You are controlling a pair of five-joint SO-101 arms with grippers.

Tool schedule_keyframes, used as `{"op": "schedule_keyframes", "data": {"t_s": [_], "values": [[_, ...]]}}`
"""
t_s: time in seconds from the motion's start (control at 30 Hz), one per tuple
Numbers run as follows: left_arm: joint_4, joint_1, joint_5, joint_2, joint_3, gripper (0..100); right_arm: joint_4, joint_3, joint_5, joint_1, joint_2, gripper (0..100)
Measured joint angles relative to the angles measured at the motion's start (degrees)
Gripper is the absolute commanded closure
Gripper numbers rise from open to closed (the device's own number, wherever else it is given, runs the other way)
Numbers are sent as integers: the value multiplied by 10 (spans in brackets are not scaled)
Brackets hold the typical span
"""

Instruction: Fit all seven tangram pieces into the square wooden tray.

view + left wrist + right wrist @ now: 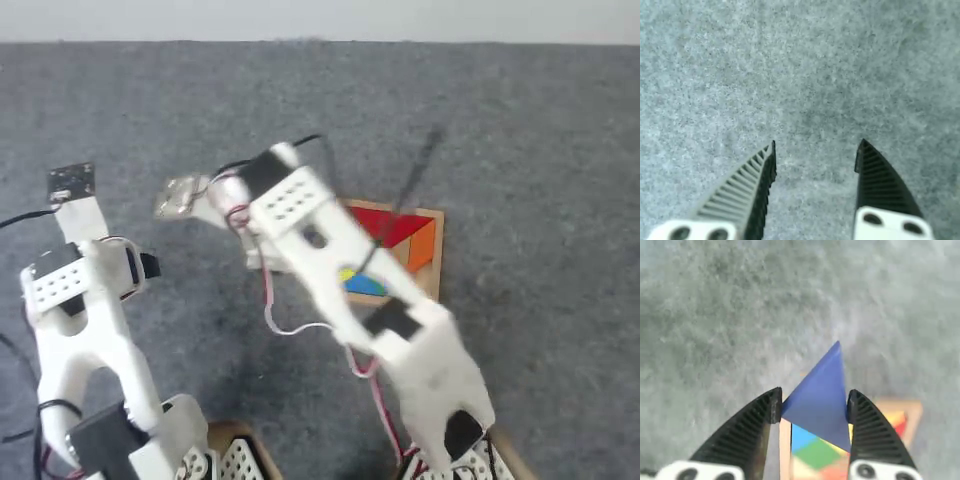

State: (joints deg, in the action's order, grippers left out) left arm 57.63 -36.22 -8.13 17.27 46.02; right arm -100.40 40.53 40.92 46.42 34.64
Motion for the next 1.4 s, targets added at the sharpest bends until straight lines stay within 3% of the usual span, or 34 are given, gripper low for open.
{"op": "schedule_keyframes", "data": {"t_s": [0.2,0.47,0.7,0.93,1.1,1.4], "values": [[0,0,-1,0,0,754,-1,-256,91,-100,-237,841],[0,0,-1,0,0,754,3,-555,393,-242,-470,844],[0,0,-1,0,0,754,85,-640,522,-257,-468,841],[0,0,-1,0,0,754,176,-640,600,-270,-404,843],[0,0,-1,0,0,754,207,-644,695,-319,-355,843],[0,0,-1,0,0,754,265,-644,716,-330,-306,843]]}}
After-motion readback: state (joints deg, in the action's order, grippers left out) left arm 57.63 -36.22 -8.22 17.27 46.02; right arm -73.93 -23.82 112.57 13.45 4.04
